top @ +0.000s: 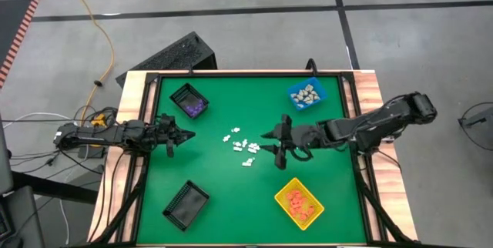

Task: Sort Halloween decoration
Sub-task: Put the white skeleton toy into the bottom black basket

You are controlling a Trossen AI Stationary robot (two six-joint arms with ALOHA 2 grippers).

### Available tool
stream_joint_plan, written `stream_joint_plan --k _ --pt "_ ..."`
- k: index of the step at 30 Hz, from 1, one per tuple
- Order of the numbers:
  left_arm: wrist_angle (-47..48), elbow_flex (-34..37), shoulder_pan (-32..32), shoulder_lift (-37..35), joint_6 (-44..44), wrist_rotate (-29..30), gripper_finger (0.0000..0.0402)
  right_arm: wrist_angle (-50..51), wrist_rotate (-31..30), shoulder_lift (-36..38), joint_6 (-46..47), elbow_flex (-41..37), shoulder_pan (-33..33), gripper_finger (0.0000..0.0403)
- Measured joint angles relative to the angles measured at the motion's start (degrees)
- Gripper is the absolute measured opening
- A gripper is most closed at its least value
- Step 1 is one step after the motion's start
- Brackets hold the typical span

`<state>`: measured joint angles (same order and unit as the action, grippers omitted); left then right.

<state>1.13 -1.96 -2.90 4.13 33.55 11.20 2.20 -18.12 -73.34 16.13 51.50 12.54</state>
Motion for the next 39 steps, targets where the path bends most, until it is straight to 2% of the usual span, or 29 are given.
stream_joint_plan --k 7,12,17,23,29,33,39 --pt "0.0 0.0 0.0 0.0 0.1 0.0 0.0 -14.8 8.3 0.0 3.1 -7.9 -4.8 0.0196" --pt "0.0 0.0 0.0 0.0 -0.2 0.1 0.0 -19.0 9.8 0.0 3.2 -10.0 -7.5 0.0196" --pt "0.0 0.0 0.0 0.0 -0.3 0.1 0.0 -23.6 14.7 0.0 4.9 -12.3 -10.5 0.0196" --pt "0.0 0.0 0.0 0.0 -0.3 0.2 0.0 -16.0 15.1 0.0 4.0 -12.4 -12.7 0.0196" --pt "0.0 0.0 0.0 0.0 -0.3 0.2 0.0 -7.7 11.2 0.0 0.7 -12.4 -13.8 0.0196" --pt "0.0 0.0 0.0 0.0 -0.3 0.2 0.0 -8.0 10.8 -2.3 -1.0 -12.4 -13.6 0.0196" --pt "0.0 0.0 0.0 0.0 -0.3 0.2 0.0 -12.6 10.8 -9.9 -1.1 -12.4 -10.3 0.0196"
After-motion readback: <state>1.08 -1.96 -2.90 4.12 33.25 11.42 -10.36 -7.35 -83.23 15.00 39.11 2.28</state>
